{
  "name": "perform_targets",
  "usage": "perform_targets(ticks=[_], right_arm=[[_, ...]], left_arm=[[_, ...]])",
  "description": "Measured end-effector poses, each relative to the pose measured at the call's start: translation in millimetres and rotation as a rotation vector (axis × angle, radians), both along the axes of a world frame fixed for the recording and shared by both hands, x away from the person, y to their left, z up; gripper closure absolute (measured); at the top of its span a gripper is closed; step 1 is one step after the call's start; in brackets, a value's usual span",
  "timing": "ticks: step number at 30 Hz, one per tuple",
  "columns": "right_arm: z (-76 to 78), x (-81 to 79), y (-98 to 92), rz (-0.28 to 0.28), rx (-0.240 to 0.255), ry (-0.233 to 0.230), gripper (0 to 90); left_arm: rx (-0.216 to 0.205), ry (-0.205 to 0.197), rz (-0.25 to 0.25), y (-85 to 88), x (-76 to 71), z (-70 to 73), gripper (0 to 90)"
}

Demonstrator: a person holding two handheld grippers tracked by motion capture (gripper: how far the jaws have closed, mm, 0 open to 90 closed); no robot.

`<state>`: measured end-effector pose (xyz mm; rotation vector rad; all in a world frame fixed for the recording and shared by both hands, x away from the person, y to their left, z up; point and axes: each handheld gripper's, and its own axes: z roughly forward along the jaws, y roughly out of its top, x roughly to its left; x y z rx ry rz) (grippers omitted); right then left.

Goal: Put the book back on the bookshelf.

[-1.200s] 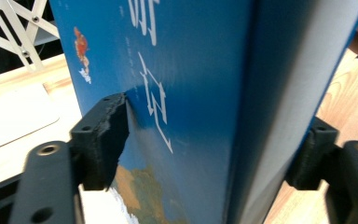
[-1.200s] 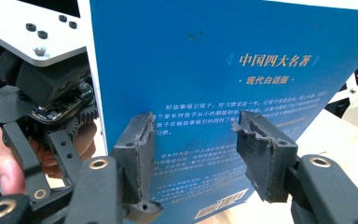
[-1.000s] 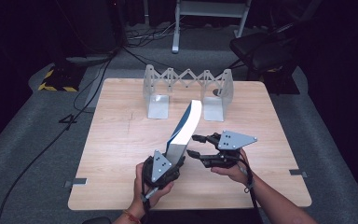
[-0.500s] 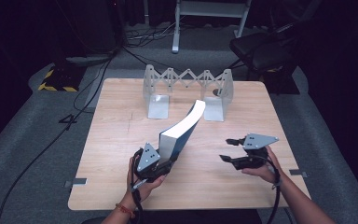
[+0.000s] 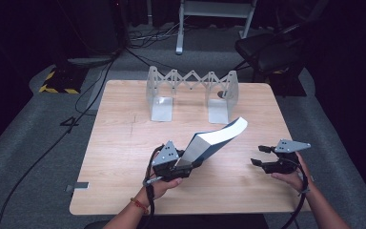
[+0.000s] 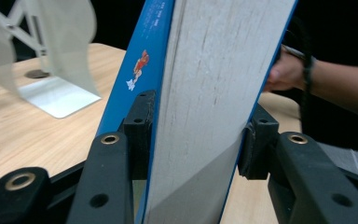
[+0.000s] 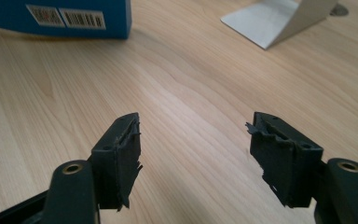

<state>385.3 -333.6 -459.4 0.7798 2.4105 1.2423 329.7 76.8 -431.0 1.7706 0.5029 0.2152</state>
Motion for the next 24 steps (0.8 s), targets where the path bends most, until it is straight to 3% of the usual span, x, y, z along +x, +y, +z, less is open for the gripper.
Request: perform_targets(ticks=[3,7,12,14,18,20,24], right_arm=[[7.9,2.3,12.7,0.025,0.046,-0.030,33.4],[27.7,7.9,37.1,0.109,0.116,-0.092,32.4],[42.5,19.9,66.0,0.182,0.177,-0.130,31.9],[43.2,21.5,69.6,0.193,0.184,-0.125,31.8],[46.4,31.9,91.3,0.279,0.226,-0.116,31.4],[46.6,36.4,100.3,0.305,0.222,-0.108,31.1],[48.2,44.6,114.6,0.352,0.244,-0.094,31.9]], left_arm=[[0.000,0.012,-0.001,4.2,-0.5,-0.6,55.4],[-0.010,0.028,-0.003,13.3,-0.3,-1.5,55.5],[0.019,0.031,-0.010,24.6,-1.1,-3.0,55.6],[0.017,0.035,-0.009,26.3,-1.4,-3.5,55.8],[0.033,0.053,-0.006,40.5,-0.3,-6.0,56.3],[0.027,0.062,0.003,45.4,1.6,-6.8,56.9],[0.043,0.053,0.009,51.6,5.8,-5.2,58.1]])
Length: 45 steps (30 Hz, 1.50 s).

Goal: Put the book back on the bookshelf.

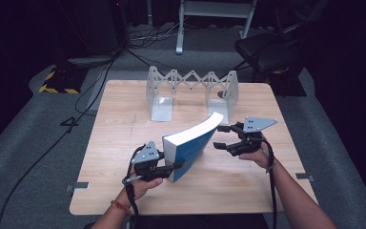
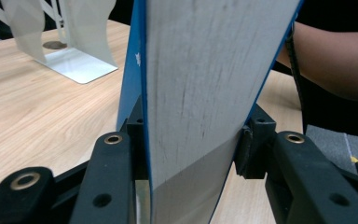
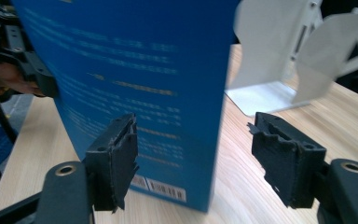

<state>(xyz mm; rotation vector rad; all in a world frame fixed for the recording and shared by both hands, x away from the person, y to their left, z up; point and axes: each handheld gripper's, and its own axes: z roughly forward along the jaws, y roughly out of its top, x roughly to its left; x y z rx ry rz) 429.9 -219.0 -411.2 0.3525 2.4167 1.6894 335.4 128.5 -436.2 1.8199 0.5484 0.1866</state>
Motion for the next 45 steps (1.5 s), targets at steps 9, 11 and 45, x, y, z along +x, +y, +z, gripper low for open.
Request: perform_targets(ticks=[9,11,45], right_arm=[[2.7,13.1,24.4,0.055,0.003,0.016,28.2],[5.0,12.4,24.5,0.065,0.016,0.007,29.9],[61.2,-2.6,19.9,0.248,-0.020,-0.057,52.5]], left_arm=[[0.027,-0.006,-0.025,4.6,1.3,2.4,59.1],[0.032,0.002,-0.046,9.0,1.7,3.4,59.1],[0.035,-0.046,0.006,28.3,2.2,10.9,47.8]])
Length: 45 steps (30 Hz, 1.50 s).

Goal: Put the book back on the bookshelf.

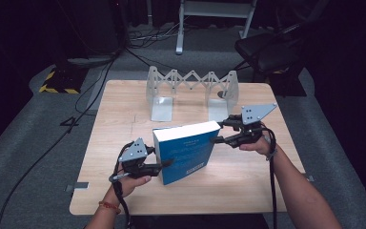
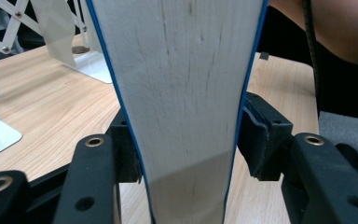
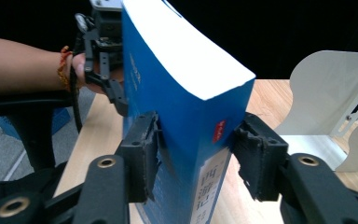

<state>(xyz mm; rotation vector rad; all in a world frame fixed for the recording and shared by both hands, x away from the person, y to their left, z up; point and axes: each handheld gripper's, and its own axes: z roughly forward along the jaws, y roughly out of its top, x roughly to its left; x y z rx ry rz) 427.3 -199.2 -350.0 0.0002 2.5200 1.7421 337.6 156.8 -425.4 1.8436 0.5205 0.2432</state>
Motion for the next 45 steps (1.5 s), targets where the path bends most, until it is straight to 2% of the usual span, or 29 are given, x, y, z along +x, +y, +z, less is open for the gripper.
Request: perform_targets(ticks=[4,8,11,13,14,18,22,25,27,31,35,39,45], right_arm=[[1.2,-11.0,-5.5,-0.018,-0.009,-0.012,54.7],[3.4,-32.5,-14.5,-0.059,-0.024,-0.049,57.7],[4.5,-45.2,-21.0,-0.091,-0.033,-0.060,59.0],[4.9,-57.7,-29.6,-0.128,-0.036,-0.069,59.4],[4.9,-57.7,-29.6,-0.128,-0.036,-0.069,59.4],[7.0,-69.8,-42.9,-0.190,-0.053,-0.061,59.6],[8.4,-76.1,-57.8,-0.218,-0.064,-0.061,60.2],[9.0,-77.2,-68.3,-0.228,-0.068,-0.059,60.2],[9.8,-75.9,-72.2,-0.232,-0.073,-0.053,60.2],[11.3,-72.3,-71.9,-0.234,-0.082,-0.052,59.3],[10.7,-61.3,-70.5,-0.235,-0.061,-0.024,57.4],[11.9,-54.6,-69.9,-0.199,-0.065,-0.015,56.9],[16.6,-52.2,-64.2,-0.180,-0.089,-0.020,55.1]], left_arm=[[-0.019,0.015,-0.010,-2.9,3.1,0.2,47.3],[-0.026,0.024,-0.023,-10.9,7.7,1.7,46.0],[-0.013,0.013,-0.026,-22.4,10.8,3.5,43.4],[-0.004,0.011,-0.048,-31.4,14.1,4.4,42.3],[-0.004,0.011,-0.048,-31.4,14.1,4.4,41.9],[0.001,0.009,-0.076,-47.6,23.1,5.2,39.6],[0.002,0.010,-0.120,-65.2,34.3,5.7,37.8],[0.003,0.012,-0.141,-73.8,39.4,5.9,37.5],[0.021,-0.002,-0.145,-78.6,40.5,6.4,36.4],[0.021,-0.002,-0.153,-79.1,40.8,6.1,38.7],[0.059,-0.018,-0.143,-75.4,37.1,5.6,40.4],[0.105,-0.040,-0.126,-67.6,29.4,5.3,42.3],[0.108,-0.052,-0.086,-58.2,21.7,1.0,43.8]])
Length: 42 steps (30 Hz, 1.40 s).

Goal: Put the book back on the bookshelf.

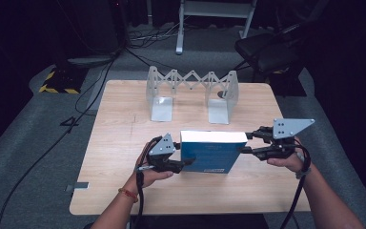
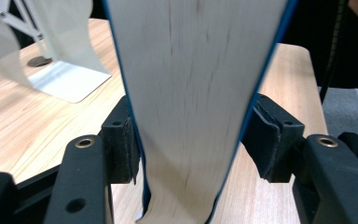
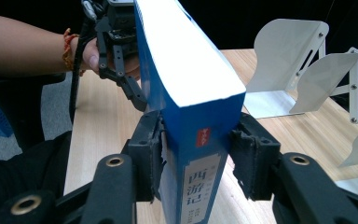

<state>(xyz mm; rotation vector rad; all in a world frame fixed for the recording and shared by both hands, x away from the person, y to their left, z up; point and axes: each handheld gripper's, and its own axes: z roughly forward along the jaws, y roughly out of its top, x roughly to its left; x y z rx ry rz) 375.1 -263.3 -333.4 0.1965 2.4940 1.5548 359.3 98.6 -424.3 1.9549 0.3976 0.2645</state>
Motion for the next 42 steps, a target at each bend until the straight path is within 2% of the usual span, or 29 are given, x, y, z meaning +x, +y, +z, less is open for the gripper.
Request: perform_targets(ticks=[5,6,10,13,16,21,24,27,31,37,42], right_arm=[[1.8,7.3,3.8,0.022,0.038,0.023,54.3],[2.2,9.3,5.7,0.030,0.040,0.023,54.4],[5.5,12.7,10.2,0.047,0.018,0.035,55.8],[11.4,11.0,10.3,0.070,-0.041,0.026,57.5],[19.7,10.3,16.6,0.059,-0.108,0.022,57.4],[34.7,17.8,29.3,0.042,-0.205,0.042,57.3],[41.5,23.1,34.7,0.070,-0.265,0.063,56.6],[51.1,32.0,42.0,0.108,-0.360,0.108,54.6],[60.6,33.7,60.7,0.112,-0.481,0.098,54.1],[59.0,34.3,80.4,0.091,-0.514,0.084,55.4],[58.2,36.1,83.3,0.082,-0.517,0.072,56.3]], left_arm=[[-0.043,0.011,0.048,6.6,2.5,0.4,45.6],[-0.040,0.006,0.056,5.7,3.5,0.7,45.9],[-0.051,0.008,0.083,1.6,6.6,1.1,44.7],[-0.073,0.020,0.084,-1.4,11.2,0.3,42.1],[-0.065,0.021,0.087,-3.3,15.2,1.4,40.9],[-0.065,0.022,0.084,-4.9,20.4,1.7,40.6],[-0.053,0.019,0.077,-6.8,23.6,2.9,40.1],[-0.051,0.017,0.065,-9.0,26.7,3.2,40.1],[-0.057,0.011,0.062,-9.2,26.9,2.1,40.1],[-0.058,0.002,0.073,-9.9,24.2,0.9,39.4],[-0.068,0.005,0.077,-11.9,26.4,0.3,38.6]])
